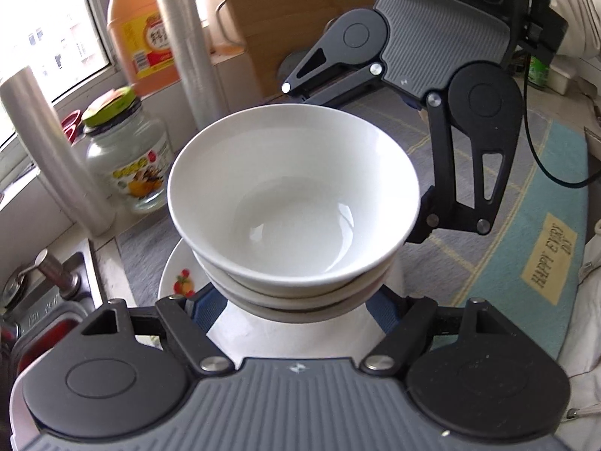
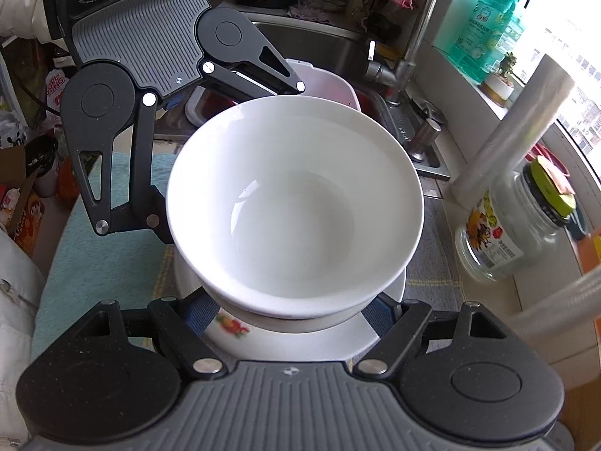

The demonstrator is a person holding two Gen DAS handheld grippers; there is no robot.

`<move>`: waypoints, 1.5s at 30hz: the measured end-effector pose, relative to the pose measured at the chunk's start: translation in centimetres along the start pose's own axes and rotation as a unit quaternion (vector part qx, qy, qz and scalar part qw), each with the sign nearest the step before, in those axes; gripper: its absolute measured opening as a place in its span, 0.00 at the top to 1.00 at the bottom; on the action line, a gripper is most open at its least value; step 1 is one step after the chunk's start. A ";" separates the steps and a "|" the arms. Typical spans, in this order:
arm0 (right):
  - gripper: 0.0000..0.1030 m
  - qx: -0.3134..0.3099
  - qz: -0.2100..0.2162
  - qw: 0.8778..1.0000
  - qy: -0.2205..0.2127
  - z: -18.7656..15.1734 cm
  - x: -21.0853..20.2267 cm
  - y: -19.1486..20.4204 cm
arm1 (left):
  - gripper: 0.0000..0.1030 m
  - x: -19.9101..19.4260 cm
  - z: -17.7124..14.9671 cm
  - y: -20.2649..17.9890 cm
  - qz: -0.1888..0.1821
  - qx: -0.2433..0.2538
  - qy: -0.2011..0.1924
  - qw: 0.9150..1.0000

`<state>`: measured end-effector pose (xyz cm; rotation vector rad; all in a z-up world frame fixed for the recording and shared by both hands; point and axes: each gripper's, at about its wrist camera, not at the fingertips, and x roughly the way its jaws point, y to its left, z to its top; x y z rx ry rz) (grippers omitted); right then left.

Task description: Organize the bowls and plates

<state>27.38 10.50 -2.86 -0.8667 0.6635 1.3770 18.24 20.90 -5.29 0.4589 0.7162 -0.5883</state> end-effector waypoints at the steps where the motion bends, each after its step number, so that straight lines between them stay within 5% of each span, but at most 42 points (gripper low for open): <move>1: 0.18 0.001 0.003 1.000 0.002 0.1 0.4 -0.2 | 0.23 0.2 -0.1 0.3 -0.001 -0.002 0.001 1.000; 24: 0.17 0.011 0.017 1.000 0.024 0.3 2.8 -1.4 | 0.22 1.9 -0.8 1.8 -0.009 -0.018 0.008 1.000; 30: 0.00 0.015 0.011 1.000 0.017 0.1 2.7 -1.2 | 0.06 1.6 -1.3 1.5 -0.003 -0.023 -0.003 1.000; 39: 0.00 0.068 -0.026 0.997 0.002 -0.6 0.6 -0.6 | 0.02 -0.9 -2.5 0.0 0.068 -0.082 -0.027 0.994; 45: 0.00 0.186 -0.093 0.978 0.025 -1.7 -0.7 0.8 | 0.01 -3.9 -3.1 -2.5 0.141 -0.154 -0.091 0.974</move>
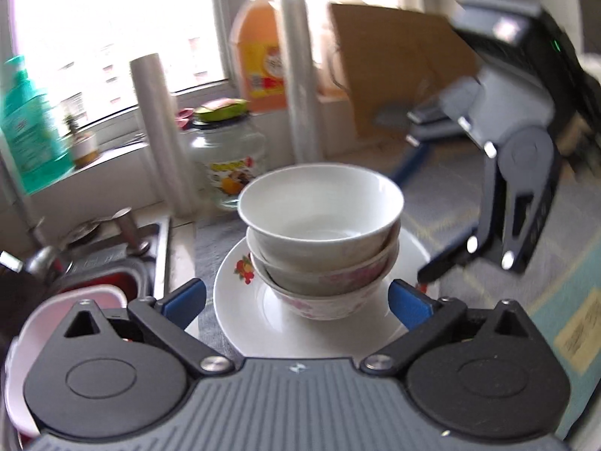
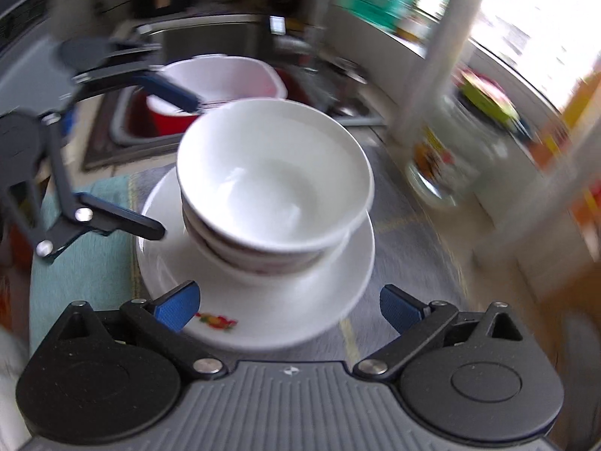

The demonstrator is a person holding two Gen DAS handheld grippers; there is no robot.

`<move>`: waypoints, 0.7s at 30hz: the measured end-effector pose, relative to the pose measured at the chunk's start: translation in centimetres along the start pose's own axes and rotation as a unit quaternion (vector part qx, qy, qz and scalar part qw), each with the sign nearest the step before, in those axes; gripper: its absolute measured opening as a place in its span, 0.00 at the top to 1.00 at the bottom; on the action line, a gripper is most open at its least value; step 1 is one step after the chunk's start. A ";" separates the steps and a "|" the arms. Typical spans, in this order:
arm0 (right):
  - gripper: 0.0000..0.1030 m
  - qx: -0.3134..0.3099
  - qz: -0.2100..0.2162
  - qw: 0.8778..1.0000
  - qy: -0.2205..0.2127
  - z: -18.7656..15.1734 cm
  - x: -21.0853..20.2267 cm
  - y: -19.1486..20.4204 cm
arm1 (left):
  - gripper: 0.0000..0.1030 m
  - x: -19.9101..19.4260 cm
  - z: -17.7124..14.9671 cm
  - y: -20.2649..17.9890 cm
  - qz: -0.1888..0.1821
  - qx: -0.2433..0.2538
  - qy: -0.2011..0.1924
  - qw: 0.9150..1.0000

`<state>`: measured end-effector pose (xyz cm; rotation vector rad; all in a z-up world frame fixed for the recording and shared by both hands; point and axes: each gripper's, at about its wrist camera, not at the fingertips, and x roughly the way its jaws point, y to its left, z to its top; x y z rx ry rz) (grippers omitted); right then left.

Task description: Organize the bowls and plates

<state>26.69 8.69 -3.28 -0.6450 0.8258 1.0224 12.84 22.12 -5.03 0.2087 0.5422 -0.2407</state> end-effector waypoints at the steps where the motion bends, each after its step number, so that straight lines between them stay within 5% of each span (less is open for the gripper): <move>1: 0.00 0.023 -0.009 1.000 0.002 -0.4 -0.3 0.3 | 0.01 -0.4 0.0 -0.3 0.005 -0.020 0.002 1.000; 6: 0.00 0.144 -0.071 0.987 0.013 -2.7 -2.2 2.0 | 0.01 -2.7 -0.2 -2.0 0.065 -0.115 0.008 0.991; 10: 0.00 0.233 -0.118 0.965 0.038 -4.5 -3.4 3.0 | 0.01 -4.2 0.3 -3.7 0.124 -0.184 0.050 0.974; 16: 0.00 0.306 -0.136 0.942 0.023 -6.0 -7.4 5.0 | 0.01 -7.5 1.4 -6.3 0.169 -0.216 0.067 0.959; 21: 0.00 0.319 -0.151 0.936 0.002 -5.9 -10.2 5.8 | 0.01 -9.3 2.6 -7.9 0.185 -0.203 0.071 0.959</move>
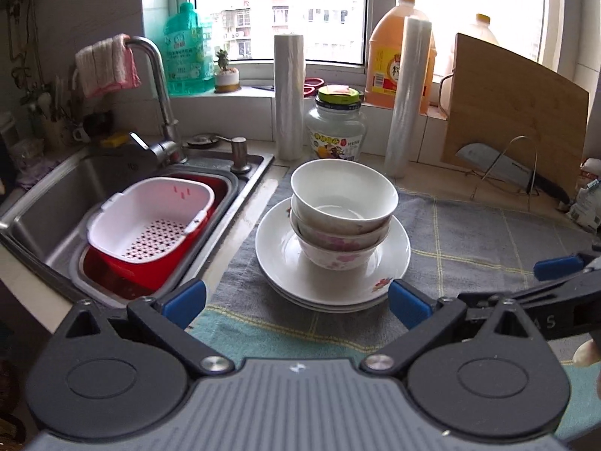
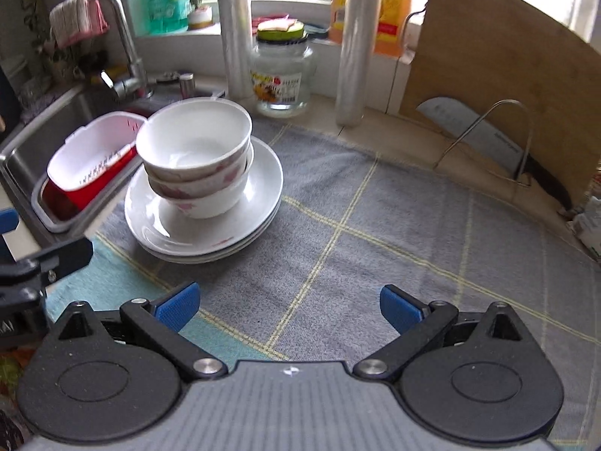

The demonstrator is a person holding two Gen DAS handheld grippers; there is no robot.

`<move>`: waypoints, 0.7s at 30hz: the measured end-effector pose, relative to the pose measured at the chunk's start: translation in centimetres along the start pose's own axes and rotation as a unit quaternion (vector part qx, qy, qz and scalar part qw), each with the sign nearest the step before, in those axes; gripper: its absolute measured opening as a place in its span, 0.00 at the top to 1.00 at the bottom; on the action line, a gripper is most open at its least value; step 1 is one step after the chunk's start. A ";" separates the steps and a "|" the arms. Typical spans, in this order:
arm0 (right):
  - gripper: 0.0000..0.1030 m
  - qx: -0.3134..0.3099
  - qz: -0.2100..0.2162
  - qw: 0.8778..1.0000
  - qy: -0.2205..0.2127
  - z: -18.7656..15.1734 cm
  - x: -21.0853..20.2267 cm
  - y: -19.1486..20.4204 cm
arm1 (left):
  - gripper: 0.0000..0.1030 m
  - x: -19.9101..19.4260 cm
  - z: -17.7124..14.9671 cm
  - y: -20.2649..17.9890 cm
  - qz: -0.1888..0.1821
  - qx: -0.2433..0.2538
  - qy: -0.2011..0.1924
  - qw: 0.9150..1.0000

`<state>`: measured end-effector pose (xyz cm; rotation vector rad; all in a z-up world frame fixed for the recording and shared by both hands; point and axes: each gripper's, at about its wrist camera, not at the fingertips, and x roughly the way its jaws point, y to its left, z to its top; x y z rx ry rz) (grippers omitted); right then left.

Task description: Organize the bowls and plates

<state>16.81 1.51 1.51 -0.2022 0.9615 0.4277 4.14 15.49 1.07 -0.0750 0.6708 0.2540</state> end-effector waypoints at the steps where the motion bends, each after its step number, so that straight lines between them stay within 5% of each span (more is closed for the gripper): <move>1: 0.00 0.000 -0.001 1.000 -0.004 0.0 -0.4 0.0 | 0.01 -0.4 0.0 -0.2 0.000 0.003 -0.001 1.000; 21: 0.00 0.005 -0.008 1.000 -0.013 0.1 -2.0 0.7 | 0.01 -1.5 0.5 -0.3 0.006 -0.002 0.002 1.000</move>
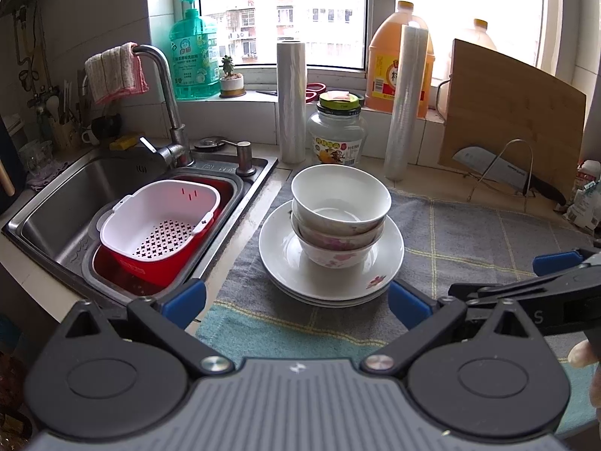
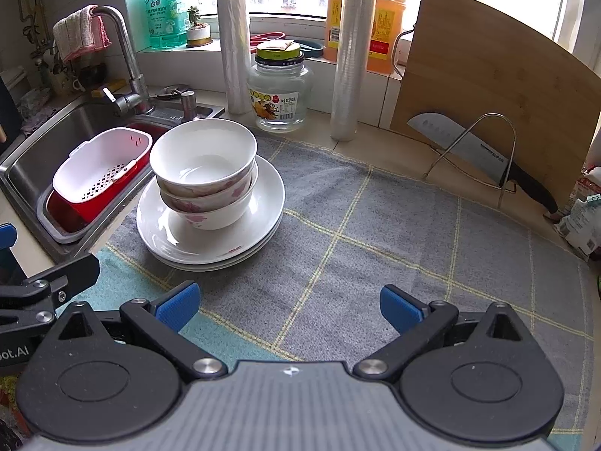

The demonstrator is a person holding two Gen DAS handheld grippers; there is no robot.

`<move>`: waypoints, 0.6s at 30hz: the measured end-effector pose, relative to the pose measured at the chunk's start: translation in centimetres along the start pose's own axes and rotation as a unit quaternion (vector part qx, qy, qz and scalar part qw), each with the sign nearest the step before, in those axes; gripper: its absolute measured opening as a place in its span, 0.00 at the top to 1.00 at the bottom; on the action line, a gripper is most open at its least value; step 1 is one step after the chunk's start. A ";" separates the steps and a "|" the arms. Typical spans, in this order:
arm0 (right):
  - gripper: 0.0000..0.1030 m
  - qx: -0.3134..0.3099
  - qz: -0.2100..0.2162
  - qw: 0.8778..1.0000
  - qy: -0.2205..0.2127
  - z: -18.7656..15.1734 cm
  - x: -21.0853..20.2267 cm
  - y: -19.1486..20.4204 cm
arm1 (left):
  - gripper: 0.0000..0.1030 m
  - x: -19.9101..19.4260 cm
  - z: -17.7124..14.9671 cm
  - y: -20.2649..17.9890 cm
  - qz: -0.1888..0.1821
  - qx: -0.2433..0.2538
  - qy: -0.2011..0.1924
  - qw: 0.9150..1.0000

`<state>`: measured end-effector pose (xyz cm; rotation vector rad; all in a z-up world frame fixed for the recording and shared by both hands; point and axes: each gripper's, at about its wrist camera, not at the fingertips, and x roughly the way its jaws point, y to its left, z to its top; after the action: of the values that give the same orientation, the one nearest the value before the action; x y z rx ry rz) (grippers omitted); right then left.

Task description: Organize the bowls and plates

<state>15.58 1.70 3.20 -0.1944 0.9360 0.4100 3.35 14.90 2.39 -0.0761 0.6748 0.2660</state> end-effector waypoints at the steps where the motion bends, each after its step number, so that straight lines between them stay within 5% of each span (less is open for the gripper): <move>1: 0.00 0.001 -0.001 1.000 0.000 0.0 0.0 0.0 | 0.01 0.0 0.0 0.0 0.000 0.000 0.000 1.000; 18: 0.00 0.004 -0.003 1.000 -0.013 0.5 -0.5 -0.4 | 0.01 -0.3 0.5 -0.4 -0.003 -0.004 -0.004 1.000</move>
<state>15.86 1.37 3.85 -0.1844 0.9104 0.4023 3.49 14.57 2.95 -0.0848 0.6648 0.2631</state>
